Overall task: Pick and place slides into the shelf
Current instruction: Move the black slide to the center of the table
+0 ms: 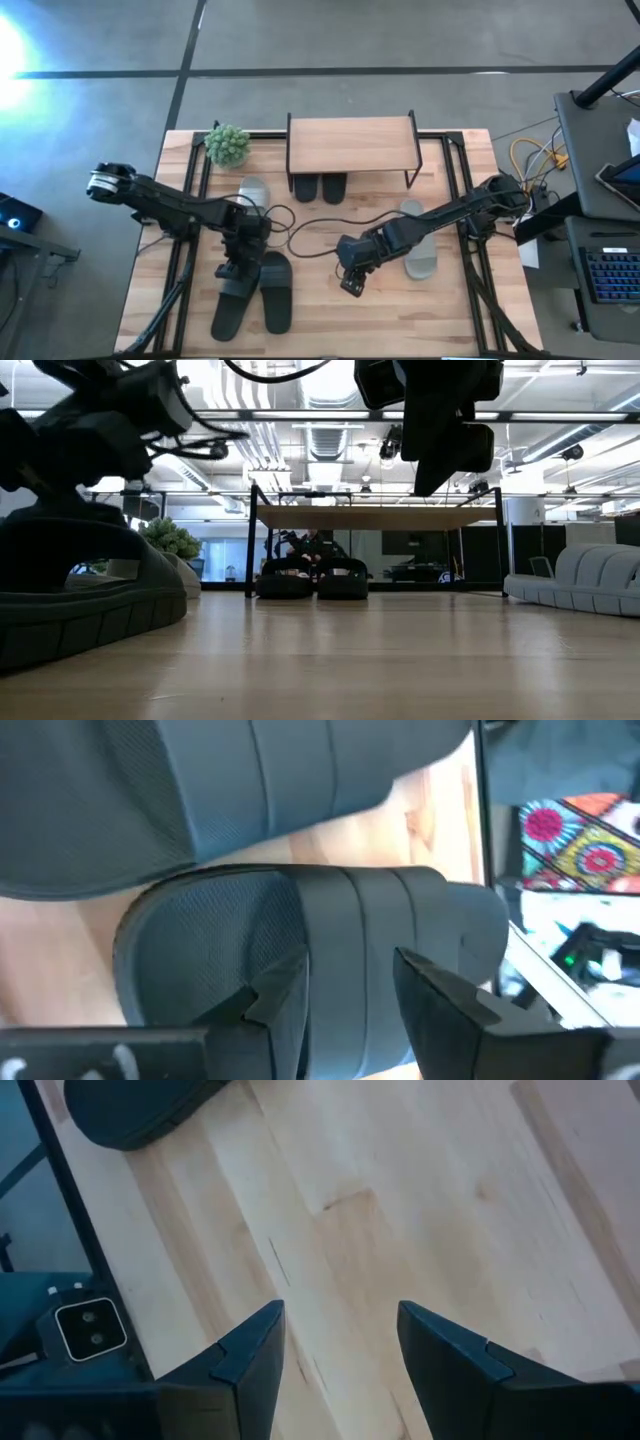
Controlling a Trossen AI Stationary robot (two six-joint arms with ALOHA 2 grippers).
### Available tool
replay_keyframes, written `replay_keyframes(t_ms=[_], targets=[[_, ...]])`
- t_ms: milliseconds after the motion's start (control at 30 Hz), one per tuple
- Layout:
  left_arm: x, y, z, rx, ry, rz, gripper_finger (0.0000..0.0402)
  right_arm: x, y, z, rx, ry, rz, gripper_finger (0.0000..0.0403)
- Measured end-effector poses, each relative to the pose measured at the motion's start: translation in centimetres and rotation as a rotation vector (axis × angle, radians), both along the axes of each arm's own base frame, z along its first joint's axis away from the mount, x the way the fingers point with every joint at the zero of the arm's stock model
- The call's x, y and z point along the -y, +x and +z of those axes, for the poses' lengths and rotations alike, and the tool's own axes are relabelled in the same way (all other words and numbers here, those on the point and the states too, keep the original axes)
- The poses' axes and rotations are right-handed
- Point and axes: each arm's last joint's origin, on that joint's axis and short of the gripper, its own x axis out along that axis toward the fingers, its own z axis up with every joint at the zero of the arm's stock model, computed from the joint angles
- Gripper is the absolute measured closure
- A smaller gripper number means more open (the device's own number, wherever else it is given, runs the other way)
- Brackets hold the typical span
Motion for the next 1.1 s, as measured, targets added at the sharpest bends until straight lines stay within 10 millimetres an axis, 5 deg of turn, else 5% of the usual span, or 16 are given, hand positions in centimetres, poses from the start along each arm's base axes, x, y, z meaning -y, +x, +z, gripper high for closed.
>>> replay_keyframes(t_ms=[500,767,1100], targets=[[0.2,-0.3,-2.0,-0.074,-0.089,-0.079,0.027,0.1,-0.3,-0.6,-0.021,-0.004,0.004,0.0216],[0.2,-0.4,-2.1,-0.071,-0.107,-0.088,0.0384,0.1,-0.3,-0.5,-0.015,-0.007,0.021,0.0216],[0.3,-0.4,-0.2,-0.076,-0.168,-0.061,0.04,0.4,-0.9,0.7,0.032,-0.021,0.038,0.0216]])
